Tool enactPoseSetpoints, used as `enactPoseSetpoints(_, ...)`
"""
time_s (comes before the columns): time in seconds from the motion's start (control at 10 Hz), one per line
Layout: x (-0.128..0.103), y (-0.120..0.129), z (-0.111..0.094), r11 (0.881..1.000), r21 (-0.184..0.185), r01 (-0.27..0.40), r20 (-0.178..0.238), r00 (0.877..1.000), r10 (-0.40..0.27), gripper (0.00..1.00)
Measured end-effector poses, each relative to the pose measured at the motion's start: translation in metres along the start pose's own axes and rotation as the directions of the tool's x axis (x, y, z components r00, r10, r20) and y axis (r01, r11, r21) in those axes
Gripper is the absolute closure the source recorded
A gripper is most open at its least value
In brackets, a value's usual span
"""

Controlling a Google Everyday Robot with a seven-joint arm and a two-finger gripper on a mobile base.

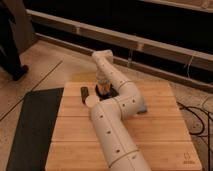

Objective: Place the pepper in the ceramic bowl

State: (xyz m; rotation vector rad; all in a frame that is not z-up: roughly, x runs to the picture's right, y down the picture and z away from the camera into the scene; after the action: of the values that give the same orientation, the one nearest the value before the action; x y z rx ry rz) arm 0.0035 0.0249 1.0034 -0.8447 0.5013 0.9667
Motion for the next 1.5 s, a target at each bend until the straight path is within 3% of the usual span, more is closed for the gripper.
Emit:
enactPoseSetpoints(0.7,0.0002,-0.0003,0.0001,1.0,0.0,0.0,0.0,1.0,0.0,0.68)
enactPoseSetpoints(0.8,0.0002,-0.0003,0.0001,1.0,0.0,0.0,0.0,1.0,0.0,0.73)
enactPoseSetpoints(0.9,0.0002,-0.0003,0.0001,1.0,0.0,0.0,0.0,1.0,0.0,0.84)
enactPoseSetpoints(1.1,0.0007,-0.0013,0.0002,1.0,0.0,-0.002,0.0,1.0,0.002,0.9)
enactPoseSetpoints(1.3,0.0001,-0.0001,0.0003,1.0,0.0,0.0,-0.001,1.0,0.0,0.74)
enactPoseSetpoints(1.5,0.0001,0.0,0.0004,1.0,0.0,0.0,-0.001,1.0,0.0,0.52)
